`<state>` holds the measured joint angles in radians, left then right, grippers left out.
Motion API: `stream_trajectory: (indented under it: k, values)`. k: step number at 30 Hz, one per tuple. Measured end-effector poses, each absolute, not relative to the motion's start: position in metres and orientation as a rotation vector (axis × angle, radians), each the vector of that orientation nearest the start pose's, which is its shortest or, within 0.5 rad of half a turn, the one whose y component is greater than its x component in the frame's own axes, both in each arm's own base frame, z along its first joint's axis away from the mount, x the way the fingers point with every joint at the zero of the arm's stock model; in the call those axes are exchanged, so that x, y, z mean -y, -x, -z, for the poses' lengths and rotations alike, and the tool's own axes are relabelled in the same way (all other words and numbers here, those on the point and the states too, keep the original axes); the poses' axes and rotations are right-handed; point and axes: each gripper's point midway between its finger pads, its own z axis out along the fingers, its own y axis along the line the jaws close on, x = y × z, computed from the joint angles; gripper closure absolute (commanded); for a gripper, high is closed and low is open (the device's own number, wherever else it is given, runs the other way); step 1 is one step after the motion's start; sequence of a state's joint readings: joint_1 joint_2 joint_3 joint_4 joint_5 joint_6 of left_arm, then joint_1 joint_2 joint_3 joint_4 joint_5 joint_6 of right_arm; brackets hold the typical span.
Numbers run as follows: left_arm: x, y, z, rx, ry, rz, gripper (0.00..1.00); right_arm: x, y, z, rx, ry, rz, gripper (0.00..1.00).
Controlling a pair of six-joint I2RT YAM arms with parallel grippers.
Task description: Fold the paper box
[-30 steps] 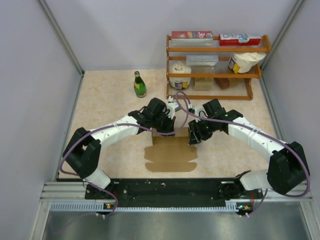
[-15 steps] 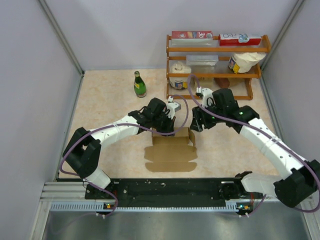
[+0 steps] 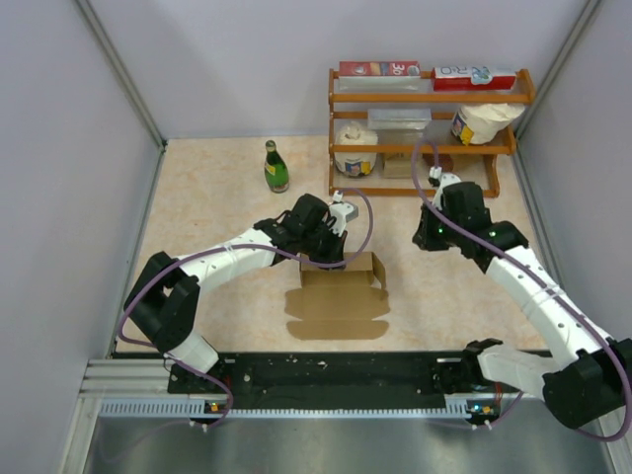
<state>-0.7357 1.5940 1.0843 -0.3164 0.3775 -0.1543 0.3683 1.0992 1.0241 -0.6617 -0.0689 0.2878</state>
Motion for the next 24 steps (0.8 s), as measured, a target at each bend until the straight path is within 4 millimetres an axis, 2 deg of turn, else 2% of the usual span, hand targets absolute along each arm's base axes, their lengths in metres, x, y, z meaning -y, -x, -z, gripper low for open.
stream_trajectory:
  k: [4,5,6,7,10,14,24]
  values:
    - [0.319,-0.248,-0.110,-2.337,-0.893,0.848,1.00,-0.121,-0.266,-0.153,-2.436,0.085,-0.342,0.89]
    - [0.319,-0.248,-0.110,-2.337,-0.893,0.848,1.00,-0.119,-0.265,-0.145,-2.459,0.077,-0.329,0.90]
    - [0.319,-0.248,-0.110,-2.337,-0.893,0.848,1.00,-0.119,-0.264,-0.138,-2.478,0.069,-0.325,0.95]
    - [0.319,-0.248,-0.110,-2.337,-0.893,0.848,1.00,-0.120,-0.266,-0.131,-2.500,0.061,-0.324,1.00]
    - [0.319,-0.248,-0.110,-2.338,-0.893,0.848,1.00,-0.128,-0.269,-0.108,-2.547,0.046,-0.354,1.00]
    - [0.319,-0.248,-0.110,-2.338,-0.894,0.848,1.00,-0.138,-0.264,-0.080,-2.605,0.026,-0.422,1.00]
    - [0.321,-0.247,-0.110,-2.339,-0.898,0.849,1.00,-0.167,-0.267,-0.053,-2.617,0.064,-0.619,1.00]
